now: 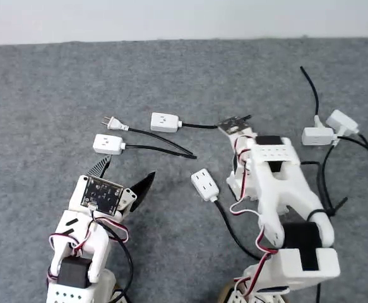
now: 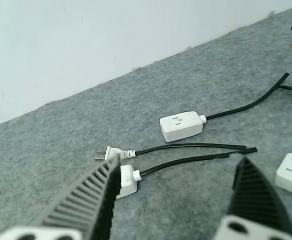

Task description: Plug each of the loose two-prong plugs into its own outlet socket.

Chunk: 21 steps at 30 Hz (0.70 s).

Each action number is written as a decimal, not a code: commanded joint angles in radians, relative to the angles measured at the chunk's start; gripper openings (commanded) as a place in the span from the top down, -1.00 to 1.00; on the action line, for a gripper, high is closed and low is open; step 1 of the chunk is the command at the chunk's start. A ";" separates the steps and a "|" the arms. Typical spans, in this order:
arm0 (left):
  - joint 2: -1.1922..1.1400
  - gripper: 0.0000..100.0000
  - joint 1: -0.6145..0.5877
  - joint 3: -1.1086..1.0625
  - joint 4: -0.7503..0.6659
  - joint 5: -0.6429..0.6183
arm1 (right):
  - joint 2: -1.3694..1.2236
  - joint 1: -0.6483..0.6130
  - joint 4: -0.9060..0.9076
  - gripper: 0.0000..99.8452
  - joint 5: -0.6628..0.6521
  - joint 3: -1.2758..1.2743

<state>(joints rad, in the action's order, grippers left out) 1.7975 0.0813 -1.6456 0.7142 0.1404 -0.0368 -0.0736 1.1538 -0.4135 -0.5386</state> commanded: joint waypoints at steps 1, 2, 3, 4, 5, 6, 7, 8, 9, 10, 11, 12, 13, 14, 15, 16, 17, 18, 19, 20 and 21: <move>0.002 0.30 0.008 0.010 -0.031 0.017 | 0.010 0.050 -0.018 0.53 -0.021 0.020; 0.002 0.30 0.008 0.010 -0.031 0.017 | 0.010 0.058 -0.018 0.53 -0.037 0.021; 0.002 0.30 0.008 0.010 -0.031 0.017 | 0.010 0.062 -0.022 0.53 -0.055 0.021; 0.002 0.30 0.008 0.010 -0.031 0.017 | 0.010 0.064 -0.031 0.53 -0.064 0.018; 0.002 0.30 0.008 0.010 -0.031 0.017 | 0.010 0.065 -0.041 0.53 -0.074 0.012; 0.002 0.30 0.008 0.010 -0.031 0.017 | 0.010 0.065 -0.054 0.55 -0.077 0.005; 0.002 0.30 0.008 0.010 -0.031 0.017 | 0.010 0.065 -0.068 0.59 -0.077 -0.006; 0.002 0.30 0.008 0.010 -0.031 0.017 | 0.010 0.065 -0.081 0.65 -0.077 -0.014; 0.002 0.30 0.008 0.010 -0.031 0.017 | 0.010 0.064 -0.097 0.72 -0.077 -0.021; 0.002 0.30 0.008 0.010 -0.031 0.017 | 0.010 0.062 -0.114 0.79 -0.077 -0.032; 0.002 0.30 0.008 0.010 -0.031 0.017 | 0.010 0.061 -0.131 0.85 -0.077 -0.040; 0.002 0.30 0.008 0.010 -0.031 0.017 | 0.010 0.061 -0.145 0.90 -0.077 -0.048; 0.002 0.30 0.008 0.010 -0.031 0.017 | 0.010 0.061 -0.153 0.92 -0.077 -0.054; 0.002 0.30 0.008 0.010 -0.031 0.017 | 0.010 0.061 -0.159 0.92 -0.077 -0.058; 0.002 0.30 0.008 0.010 -0.031 0.017 | 0.010 0.059 -0.159 0.91 -0.075 -0.061; 0.002 0.30 0.008 0.010 -0.031 0.017 | 0.010 0.059 -0.159 0.88 -0.075 -0.063; 0.002 0.30 0.008 0.010 -0.031 0.017 | 0.008 0.059 -0.159 0.83 -0.075 -0.066; 0.002 0.30 0.008 0.010 -0.031 0.017 | 0.001 0.059 -0.159 0.78 -0.075 -0.068; 0.002 0.30 0.008 0.010 -0.031 0.017 | -0.013 0.059 -0.159 0.75 -0.075 -0.068; 0.002 0.30 0.008 0.010 -0.031 0.017 | -0.035 0.059 -0.160 0.71 -0.075 -0.064; 0.002 0.30 0.008 0.010 -0.031 0.017 | -0.059 0.059 -0.166 0.70 -0.075 -0.061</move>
<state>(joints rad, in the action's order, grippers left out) 1.7975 0.0813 -1.6456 0.7142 0.1404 -0.0568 -0.0199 1.0065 -0.4780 -0.6045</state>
